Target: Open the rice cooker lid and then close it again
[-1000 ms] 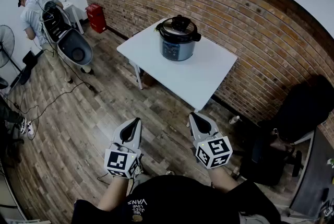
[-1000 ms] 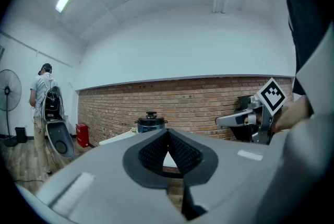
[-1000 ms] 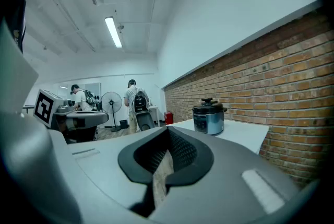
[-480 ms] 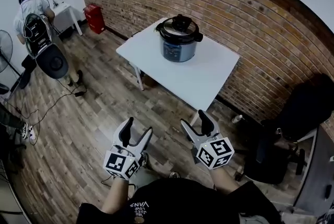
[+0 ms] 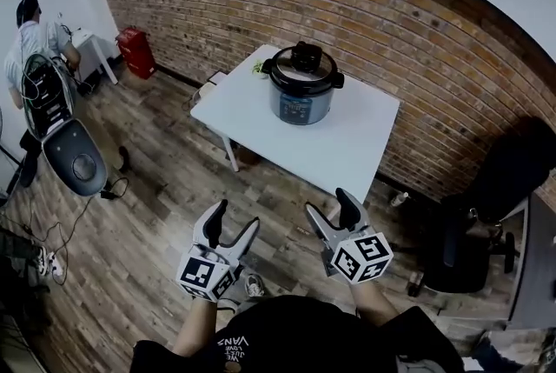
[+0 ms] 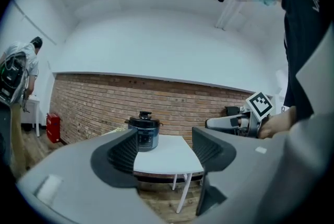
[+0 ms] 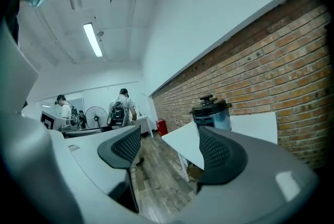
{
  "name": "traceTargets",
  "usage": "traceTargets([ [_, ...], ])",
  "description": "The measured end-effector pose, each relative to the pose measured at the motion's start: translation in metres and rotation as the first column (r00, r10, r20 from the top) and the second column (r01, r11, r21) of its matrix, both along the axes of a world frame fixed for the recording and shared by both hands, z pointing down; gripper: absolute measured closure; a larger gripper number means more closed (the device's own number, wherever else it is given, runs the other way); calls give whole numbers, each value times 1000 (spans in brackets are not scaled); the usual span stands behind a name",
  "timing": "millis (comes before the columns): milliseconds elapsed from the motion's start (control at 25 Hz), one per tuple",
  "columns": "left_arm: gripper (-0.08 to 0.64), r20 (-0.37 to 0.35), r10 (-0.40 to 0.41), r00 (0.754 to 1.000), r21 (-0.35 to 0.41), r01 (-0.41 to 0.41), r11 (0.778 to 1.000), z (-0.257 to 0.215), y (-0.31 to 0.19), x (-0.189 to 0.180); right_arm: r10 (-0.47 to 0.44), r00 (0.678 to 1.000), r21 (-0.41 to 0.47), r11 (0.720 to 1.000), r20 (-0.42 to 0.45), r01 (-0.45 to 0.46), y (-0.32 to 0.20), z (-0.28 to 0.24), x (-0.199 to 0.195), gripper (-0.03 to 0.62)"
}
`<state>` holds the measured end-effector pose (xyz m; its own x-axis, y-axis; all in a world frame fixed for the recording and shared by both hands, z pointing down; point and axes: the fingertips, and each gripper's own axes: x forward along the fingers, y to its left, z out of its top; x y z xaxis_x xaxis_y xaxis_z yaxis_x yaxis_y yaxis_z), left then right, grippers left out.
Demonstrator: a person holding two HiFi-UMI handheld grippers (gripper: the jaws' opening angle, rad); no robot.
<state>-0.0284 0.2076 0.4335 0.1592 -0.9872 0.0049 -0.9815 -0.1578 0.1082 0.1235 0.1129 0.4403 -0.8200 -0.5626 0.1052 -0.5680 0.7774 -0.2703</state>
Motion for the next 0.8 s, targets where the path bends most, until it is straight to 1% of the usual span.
traceTargets([
  [240, 259, 17, 96, 995, -11, -95, 995, -6, -14, -58, 117, 993, -15, 993, 18, -117, -5, -4, -43, 250],
  [360, 259, 19, 140, 990, -26, -139, 990, -2, -21, -75, 165, 986, -31, 986, 20, -165, -4, 0, -54, 250],
  [480, 259, 5, 175, 984, -35, -175, 984, 8, -31, -83, 206, 978, -55, 977, 15, -205, -4, 7, -57, 250],
  [640, 259, -24, 224, 974, -51, -225, 973, 18, -49, -78, 245, 969, -75, 967, -6, -245, -16, 14, -55, 250],
  [800, 259, -25, 243, 970, -65, -244, 968, 25, -76, -83, 255, 967, -85, 964, 2, -254, -39, 18, -57, 250],
])
